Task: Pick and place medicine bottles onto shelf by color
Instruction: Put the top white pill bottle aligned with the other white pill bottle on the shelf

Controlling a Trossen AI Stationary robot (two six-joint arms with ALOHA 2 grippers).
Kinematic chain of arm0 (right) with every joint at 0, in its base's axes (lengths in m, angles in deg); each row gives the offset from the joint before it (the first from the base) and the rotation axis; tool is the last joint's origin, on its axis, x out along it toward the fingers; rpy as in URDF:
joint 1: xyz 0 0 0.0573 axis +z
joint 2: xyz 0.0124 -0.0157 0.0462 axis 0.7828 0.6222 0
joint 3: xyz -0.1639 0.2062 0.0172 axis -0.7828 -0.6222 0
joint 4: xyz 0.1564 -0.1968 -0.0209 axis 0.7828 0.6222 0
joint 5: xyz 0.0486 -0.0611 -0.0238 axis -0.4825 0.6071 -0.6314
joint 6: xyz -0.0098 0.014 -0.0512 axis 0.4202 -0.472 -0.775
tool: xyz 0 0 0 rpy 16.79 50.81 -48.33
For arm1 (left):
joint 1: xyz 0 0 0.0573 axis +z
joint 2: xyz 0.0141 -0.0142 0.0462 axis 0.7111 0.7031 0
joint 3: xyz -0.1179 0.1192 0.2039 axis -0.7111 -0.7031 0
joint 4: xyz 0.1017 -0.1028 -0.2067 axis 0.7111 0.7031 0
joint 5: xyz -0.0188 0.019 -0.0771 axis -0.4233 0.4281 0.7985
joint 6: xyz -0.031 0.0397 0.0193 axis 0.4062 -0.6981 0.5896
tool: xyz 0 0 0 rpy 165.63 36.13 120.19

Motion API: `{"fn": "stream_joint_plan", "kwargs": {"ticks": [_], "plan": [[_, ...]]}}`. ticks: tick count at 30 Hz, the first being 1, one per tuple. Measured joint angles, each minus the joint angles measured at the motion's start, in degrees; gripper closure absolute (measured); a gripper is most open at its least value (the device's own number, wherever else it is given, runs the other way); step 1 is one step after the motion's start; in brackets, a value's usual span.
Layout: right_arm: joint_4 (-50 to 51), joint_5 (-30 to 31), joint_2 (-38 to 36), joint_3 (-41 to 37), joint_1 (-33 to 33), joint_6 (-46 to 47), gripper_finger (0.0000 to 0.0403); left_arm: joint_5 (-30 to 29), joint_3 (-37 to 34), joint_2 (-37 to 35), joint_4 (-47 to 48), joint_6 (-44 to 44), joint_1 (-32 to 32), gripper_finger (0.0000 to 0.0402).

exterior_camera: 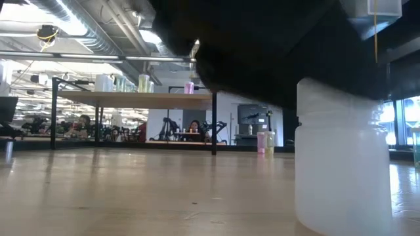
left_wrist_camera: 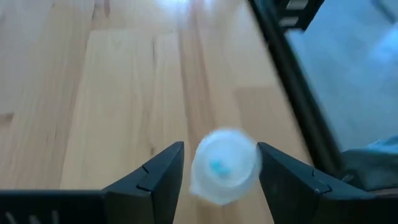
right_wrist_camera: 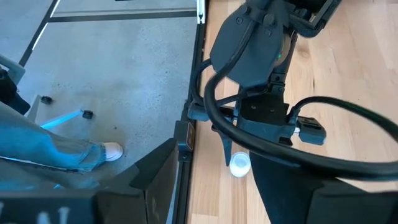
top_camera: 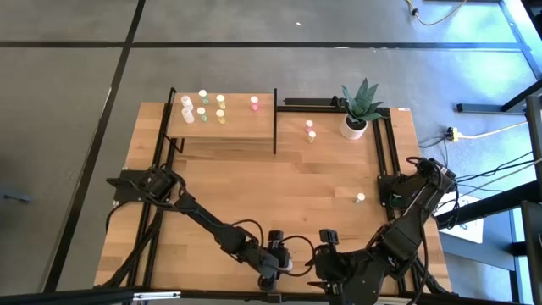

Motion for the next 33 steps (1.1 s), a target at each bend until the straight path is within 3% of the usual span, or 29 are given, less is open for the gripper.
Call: {"fn": "stream_joint_plan", "kwargs": {"ticks": [7, 18, 27, 33], "plan": [[0.0, 0.0, 0.0, 0.0, 0.0, 0.0, 0.0201, 0.6, 0.0, 0.4, -0.6, -1.2, -0.2, 0.0215], [0.0, 0.0, 0.0, 0.0, -0.1, 0.1, 0.0201, 0.3, 0.0, 0.4, -0.5, -1.2, -0.3, 0.028], [0.0, 0.0, 0.0, 0.0, -0.1, 0.1, 0.0201, 0.3, 0.0, 0.1, 0.0, -1.2, -0.6, 0.0281], [0.0, 0.0, 0.0, 0.0, -0.1, 0.1, 0.0201, 0.7, 0.0, -3.0, 5.6, -0.9, -0.8, 0.0281]]}}
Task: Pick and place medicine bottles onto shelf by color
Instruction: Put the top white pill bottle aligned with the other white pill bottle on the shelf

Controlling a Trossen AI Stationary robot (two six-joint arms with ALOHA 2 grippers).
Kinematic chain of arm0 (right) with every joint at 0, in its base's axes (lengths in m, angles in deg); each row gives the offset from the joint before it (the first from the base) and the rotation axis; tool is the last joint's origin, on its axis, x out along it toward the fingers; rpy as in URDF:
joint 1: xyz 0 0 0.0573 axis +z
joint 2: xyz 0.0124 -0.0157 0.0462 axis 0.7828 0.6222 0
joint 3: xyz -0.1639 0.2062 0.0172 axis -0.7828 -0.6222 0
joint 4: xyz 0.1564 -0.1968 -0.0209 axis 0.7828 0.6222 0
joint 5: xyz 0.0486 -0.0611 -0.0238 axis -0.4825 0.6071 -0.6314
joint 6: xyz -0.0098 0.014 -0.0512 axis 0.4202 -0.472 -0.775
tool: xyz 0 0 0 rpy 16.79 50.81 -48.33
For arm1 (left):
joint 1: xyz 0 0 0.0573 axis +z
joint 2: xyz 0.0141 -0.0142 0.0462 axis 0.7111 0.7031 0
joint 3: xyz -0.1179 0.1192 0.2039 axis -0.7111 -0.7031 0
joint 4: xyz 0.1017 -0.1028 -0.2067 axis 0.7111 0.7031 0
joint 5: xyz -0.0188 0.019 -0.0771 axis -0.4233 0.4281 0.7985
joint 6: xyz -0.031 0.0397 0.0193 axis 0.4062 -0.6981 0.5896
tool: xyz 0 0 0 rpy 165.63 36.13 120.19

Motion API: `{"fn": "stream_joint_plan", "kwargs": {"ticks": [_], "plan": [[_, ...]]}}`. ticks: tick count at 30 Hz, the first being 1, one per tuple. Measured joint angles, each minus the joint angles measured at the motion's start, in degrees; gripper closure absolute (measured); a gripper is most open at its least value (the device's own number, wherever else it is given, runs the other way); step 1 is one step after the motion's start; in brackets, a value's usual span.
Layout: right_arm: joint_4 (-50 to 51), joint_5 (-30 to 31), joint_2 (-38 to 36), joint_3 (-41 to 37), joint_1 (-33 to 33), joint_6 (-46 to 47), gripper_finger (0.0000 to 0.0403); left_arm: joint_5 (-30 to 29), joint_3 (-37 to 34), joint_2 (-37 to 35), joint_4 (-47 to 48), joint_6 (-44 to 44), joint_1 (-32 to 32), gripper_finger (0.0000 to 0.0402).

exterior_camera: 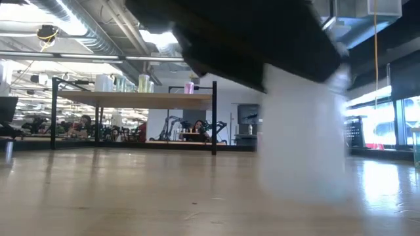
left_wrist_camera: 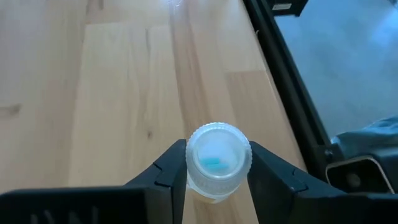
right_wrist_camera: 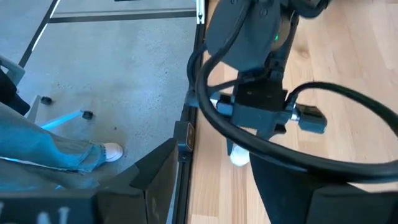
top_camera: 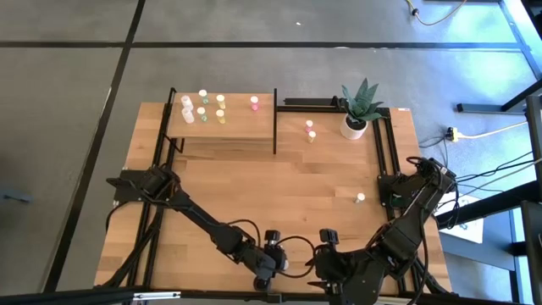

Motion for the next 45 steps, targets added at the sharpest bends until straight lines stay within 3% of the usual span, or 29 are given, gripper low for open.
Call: {"fn": "stream_joint_plan", "kwargs": {"ticks": [6, 19, 25, 32, 36, 45], "plan": [[0.0, 0.0, -0.7, 0.0, 0.0, 0.0, 0.0201, -0.9, 0.0, -5.0, 6.2, 1.4, 0.0, 0.0281], [0.2, -0.5, -1.3, 4.8, 1.5, -2.3, 0.0201, -8.6, 0.0, -17.5, 19.7, 10.5, -0.1, 0.0282], [0.7, 0.0, -1.3, 5.0, 1.7, -3.7, 0.0201, -14.2, 0.0, -25.2, 28.3, 23.2, -0.3, 0.0281], [1.4, 0.0, -1.3, 4.9, 1.7, -5.3, 0.0201, -26.7, 0.0, -34.4, 39.0, 32.5, -2.3, 0.0281], [1.4, 0.0, -1.3, 4.9, 1.7, -6.9, 0.0201, -33.5, 0.0, -38.5, 49.9, 41.6, -3.0, 0.0281], [1.4, 0.1, -1.3, 4.9, 1.7, -8.1, 0.0201, -36.0, 0.0, -41.9, 79.8, 69.3, -2.3, 0.028]]}}
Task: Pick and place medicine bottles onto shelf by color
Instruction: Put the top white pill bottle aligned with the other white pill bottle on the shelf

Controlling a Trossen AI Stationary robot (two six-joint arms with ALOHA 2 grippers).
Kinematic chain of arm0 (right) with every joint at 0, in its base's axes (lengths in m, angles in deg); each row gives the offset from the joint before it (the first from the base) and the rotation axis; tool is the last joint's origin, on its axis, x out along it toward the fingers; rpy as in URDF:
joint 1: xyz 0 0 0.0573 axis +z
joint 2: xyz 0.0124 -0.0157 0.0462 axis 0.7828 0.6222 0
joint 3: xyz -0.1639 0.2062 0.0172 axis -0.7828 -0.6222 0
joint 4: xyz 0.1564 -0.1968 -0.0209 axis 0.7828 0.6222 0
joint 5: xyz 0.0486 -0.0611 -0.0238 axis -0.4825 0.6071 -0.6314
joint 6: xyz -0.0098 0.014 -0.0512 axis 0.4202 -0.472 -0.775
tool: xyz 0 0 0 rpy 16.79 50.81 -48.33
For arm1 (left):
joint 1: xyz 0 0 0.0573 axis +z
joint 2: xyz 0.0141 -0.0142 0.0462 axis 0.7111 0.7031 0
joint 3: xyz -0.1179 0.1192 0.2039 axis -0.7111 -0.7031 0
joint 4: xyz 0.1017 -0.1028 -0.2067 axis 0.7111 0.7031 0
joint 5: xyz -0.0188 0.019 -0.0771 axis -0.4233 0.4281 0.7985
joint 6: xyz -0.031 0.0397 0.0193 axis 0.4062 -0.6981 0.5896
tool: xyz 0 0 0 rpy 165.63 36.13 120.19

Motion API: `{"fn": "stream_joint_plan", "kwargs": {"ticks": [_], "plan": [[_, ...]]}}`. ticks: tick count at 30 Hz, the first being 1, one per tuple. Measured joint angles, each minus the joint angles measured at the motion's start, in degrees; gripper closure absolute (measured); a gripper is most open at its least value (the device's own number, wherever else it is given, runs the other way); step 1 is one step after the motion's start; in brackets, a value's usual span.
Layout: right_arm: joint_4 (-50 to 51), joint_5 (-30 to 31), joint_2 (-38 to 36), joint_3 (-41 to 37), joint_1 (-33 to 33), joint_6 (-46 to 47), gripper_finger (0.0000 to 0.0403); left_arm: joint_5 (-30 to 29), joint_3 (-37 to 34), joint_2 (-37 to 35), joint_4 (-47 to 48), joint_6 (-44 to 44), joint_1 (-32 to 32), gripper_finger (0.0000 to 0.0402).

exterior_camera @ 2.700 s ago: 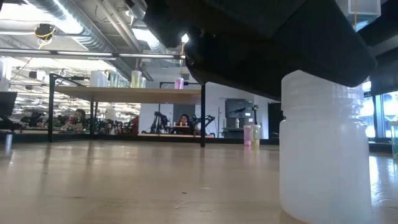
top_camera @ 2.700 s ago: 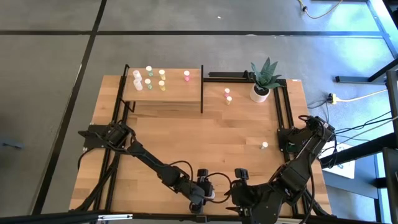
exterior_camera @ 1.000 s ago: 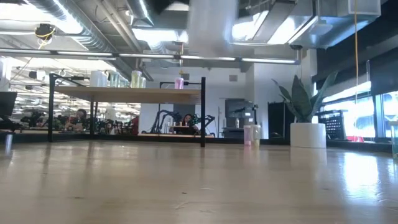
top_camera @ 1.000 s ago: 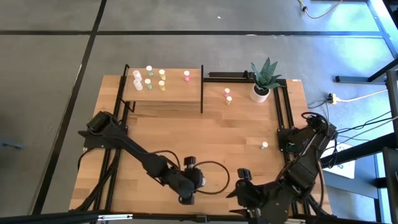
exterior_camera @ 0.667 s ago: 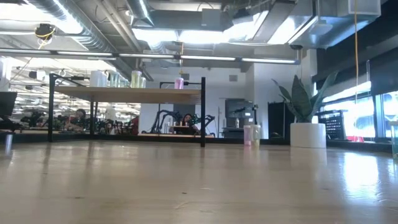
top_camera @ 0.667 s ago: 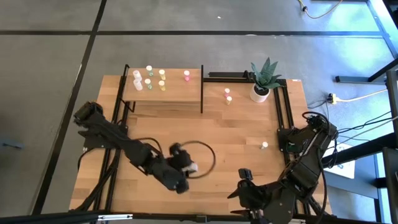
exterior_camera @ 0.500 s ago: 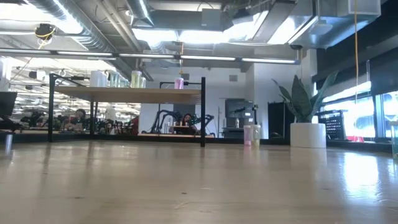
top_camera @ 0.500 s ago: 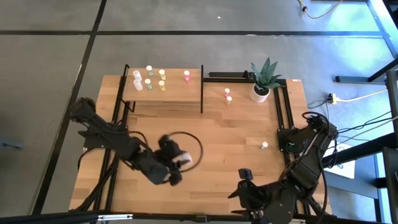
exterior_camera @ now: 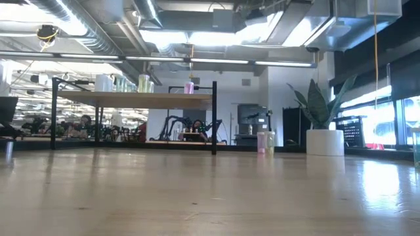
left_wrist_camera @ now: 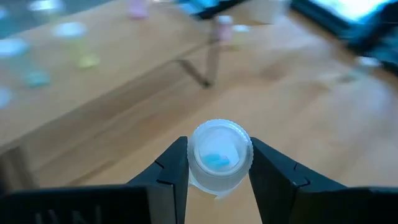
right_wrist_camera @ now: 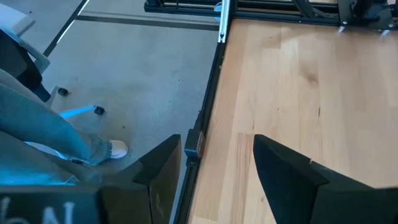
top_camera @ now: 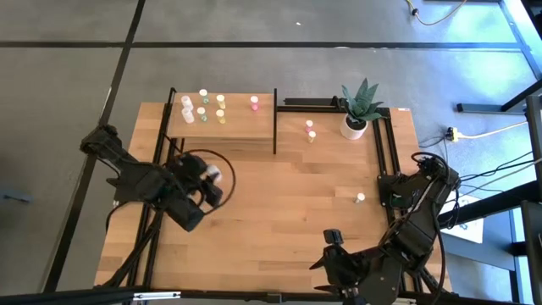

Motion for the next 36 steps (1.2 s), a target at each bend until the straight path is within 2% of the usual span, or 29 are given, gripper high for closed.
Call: {"fn": "stream_joint_plan", "kwargs": {"ticks": [2, 7, 11, 23, 30, 36], "plan": [[0.0, 0.1, 0.0, 0.0, 0.0, 0.0, 0.0201, 0.2, -0.1, 0.1, 4.4, 5.9, 0.3, 0.028], [0.0, 1.8, 0.0, 0.0, 0.0, -0.3, 0.0201, -2.2, -2.3, -0.6, 3.7, 10.5, 3.8, 0.028], [0.0, 3.9, 0.1, 0.0, 0.0, -0.4, 0.0201, -1.2, -4.0, -0.5, 3.7, 13.0, 8.0, 0.028], [-0.1, 21.3, 0.1, 0.0, 0.0, 1.9, 0.0201, 0.3, -7.3, -3.9, 3.7, 12.3, 16.7, 0.028], [0.3, 24.0, 0.1, 0.0, 0.0, 1.6, 0.0201, 2.9, -9.7, -12.1, 3.8, 9.9, 20.8, 0.028], [0.4, 25.7, 0.1, 0.0, -0.2, -1.3, 0.0201, 3.7, -15.1, -16.9, 3.8, 10.2, 22.2, 0.028]]}}
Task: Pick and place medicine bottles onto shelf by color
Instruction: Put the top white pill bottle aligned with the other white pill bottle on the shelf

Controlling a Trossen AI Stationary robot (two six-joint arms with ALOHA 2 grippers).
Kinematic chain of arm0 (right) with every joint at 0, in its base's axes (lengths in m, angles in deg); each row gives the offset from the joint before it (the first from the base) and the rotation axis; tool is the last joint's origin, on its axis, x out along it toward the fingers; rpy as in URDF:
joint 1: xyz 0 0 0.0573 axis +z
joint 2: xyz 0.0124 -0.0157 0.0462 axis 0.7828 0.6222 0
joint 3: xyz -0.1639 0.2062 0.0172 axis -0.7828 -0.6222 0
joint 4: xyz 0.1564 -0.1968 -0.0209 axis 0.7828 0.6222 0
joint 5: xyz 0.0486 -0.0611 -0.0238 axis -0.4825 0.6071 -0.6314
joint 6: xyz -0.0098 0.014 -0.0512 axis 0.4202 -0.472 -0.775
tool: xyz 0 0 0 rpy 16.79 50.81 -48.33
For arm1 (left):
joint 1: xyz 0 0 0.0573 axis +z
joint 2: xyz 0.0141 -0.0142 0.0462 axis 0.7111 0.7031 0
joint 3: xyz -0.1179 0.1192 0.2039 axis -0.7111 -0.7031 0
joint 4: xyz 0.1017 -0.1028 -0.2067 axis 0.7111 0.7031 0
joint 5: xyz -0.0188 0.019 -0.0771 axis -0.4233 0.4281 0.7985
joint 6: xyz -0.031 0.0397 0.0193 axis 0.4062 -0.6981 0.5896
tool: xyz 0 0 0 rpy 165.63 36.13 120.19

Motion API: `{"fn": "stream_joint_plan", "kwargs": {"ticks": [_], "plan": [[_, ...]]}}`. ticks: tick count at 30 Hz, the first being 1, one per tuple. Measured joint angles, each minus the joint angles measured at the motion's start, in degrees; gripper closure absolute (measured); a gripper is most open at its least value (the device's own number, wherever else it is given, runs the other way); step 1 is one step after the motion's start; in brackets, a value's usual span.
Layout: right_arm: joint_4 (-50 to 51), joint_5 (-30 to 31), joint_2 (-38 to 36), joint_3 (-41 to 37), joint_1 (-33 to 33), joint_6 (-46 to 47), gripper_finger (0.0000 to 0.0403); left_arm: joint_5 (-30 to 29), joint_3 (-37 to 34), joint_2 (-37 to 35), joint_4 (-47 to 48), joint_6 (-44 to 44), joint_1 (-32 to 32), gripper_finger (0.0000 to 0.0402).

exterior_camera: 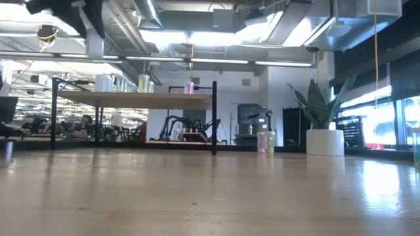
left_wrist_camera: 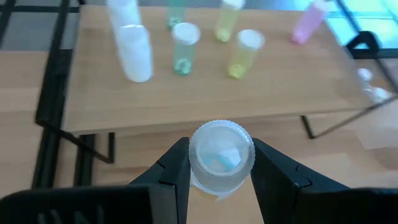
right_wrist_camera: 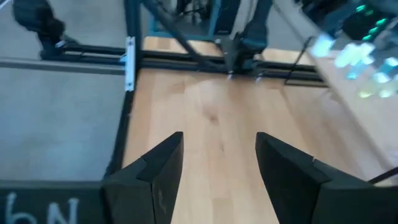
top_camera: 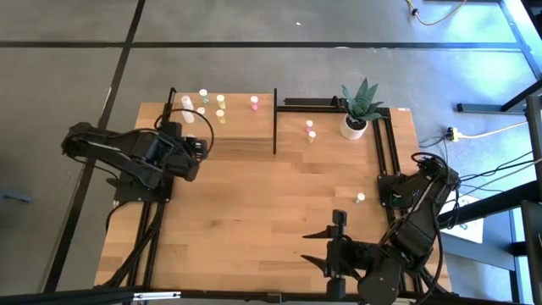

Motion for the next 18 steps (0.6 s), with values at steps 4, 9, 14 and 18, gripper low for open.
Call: {"fn": "stream_joint_plan", "kwargs": {"ticks": [4, 9, 14, 18], "plan": [[0.0, 5.3, 0.0, 0.0, -0.6, -1.5, 0.0201, -0.3, -3.7, -1.5, 0.0, 2.9, 1.2, 0.028], [0.0, 11.3, 0.0, 0.0, -2.3, -1.7, 0.0201, -0.8, -6.9, -2.5, 0.0, 4.5, 3.7, 0.028], [0.0, 14.5, 0.0, 0.0, -5.6, -1.7, 0.0201, -2.4, -8.8, -2.5, 0.0, 2.8, 6.7, 0.028], [0.0, 14.8, 0.0, 0.0, -8.8, -1.4, 0.0201, -4.1, -9.2, -2.4, 0.0, 2.5, 9.2, 0.028]]}}
